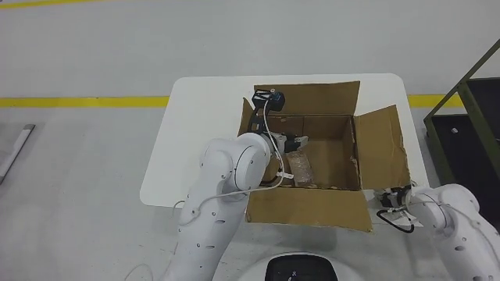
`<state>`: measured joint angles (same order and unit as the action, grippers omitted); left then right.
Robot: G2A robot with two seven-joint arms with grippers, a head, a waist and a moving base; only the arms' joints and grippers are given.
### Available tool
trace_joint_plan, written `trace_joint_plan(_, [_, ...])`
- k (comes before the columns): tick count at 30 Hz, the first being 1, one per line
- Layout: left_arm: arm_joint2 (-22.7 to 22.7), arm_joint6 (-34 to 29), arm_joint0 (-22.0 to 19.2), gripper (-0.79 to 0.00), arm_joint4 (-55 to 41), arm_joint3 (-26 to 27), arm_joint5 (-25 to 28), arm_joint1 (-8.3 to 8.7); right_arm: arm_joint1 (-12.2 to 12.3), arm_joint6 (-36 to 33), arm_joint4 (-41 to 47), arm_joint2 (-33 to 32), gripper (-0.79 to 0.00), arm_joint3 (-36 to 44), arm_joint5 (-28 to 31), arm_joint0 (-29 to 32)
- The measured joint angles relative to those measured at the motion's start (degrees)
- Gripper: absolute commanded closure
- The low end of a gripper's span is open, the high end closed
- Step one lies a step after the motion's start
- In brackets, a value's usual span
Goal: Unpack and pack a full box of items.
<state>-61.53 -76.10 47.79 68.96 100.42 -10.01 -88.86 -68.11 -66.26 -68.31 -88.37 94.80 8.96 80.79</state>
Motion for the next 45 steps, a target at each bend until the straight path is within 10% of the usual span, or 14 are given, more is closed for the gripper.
trace_joint_plan(15, [-2.22, 5.17, 4.49, -0.785, 3.82, 6.1, 1.56, 0.89, 2.24, -0.76, 45.98, -33.87, 0.0, 11.83, 1.83, 3.49])
trace_joint_plan(20, [-4.77, 5.71, 7.01, -0.785, 6.14, 10.99, 1.61, 1.48, 2.92, -4.97, 58.58, -36.08, 0.0, 19.02, 1.9, 3.06])
trace_joint_plan(29, [-11.32, 8.04, 13.14, -0.785, 10.36, 19.67, -0.15, 2.5, 3.73, -4.81, 57.41, -19.89, 0.0, 28.53, -1.46, -0.52])
trace_joint_plan(45, [-13.86, 7.25, 15.86, -0.785, 11.41, 21.43, -0.77, 2.91, 0.35, 12.5, 37.34, 21.4, 0.0, 3.13, -17.39, -21.05])
